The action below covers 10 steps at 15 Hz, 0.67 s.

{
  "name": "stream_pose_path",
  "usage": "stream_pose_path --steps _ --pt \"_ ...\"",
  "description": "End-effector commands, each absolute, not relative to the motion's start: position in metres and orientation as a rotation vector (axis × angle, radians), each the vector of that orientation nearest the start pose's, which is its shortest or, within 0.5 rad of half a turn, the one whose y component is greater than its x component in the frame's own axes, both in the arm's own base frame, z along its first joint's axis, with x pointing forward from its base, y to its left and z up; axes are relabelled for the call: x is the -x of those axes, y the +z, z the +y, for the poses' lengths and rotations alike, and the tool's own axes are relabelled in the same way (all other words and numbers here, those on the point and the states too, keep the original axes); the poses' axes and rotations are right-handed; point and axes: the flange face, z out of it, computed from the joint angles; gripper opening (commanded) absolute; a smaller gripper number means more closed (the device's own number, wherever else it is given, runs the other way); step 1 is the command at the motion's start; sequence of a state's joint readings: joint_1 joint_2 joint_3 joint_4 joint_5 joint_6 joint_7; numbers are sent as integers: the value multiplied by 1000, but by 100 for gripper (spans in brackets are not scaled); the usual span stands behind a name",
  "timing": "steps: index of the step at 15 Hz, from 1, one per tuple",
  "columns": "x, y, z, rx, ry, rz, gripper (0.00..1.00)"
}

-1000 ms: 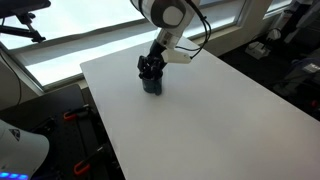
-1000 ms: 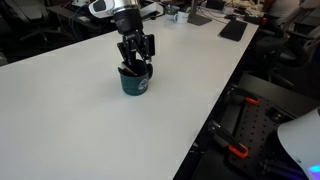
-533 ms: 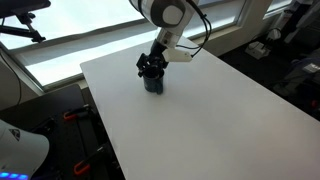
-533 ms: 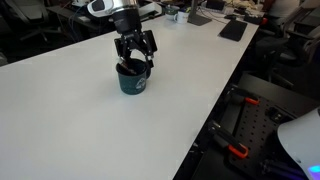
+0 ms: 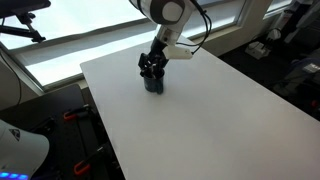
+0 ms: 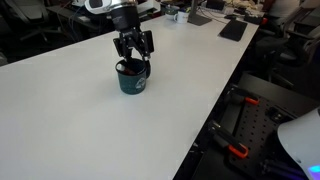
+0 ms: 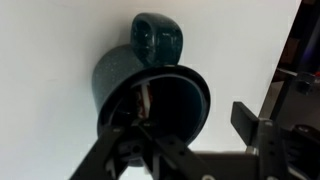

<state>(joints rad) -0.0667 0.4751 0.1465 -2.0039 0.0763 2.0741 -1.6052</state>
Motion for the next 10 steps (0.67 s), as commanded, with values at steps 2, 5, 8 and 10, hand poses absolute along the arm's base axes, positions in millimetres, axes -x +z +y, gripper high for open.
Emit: stream_pose_path --steps 2,5,8,10 --pt "-549 217 51 -2428 -344 2483 88" --pt "-550 225 50 -2441 -320 2445 99" --pt "-553 229 50 -2414 -303 2462 100" --pt "-557 225 52 -2395 -298 2505 100"
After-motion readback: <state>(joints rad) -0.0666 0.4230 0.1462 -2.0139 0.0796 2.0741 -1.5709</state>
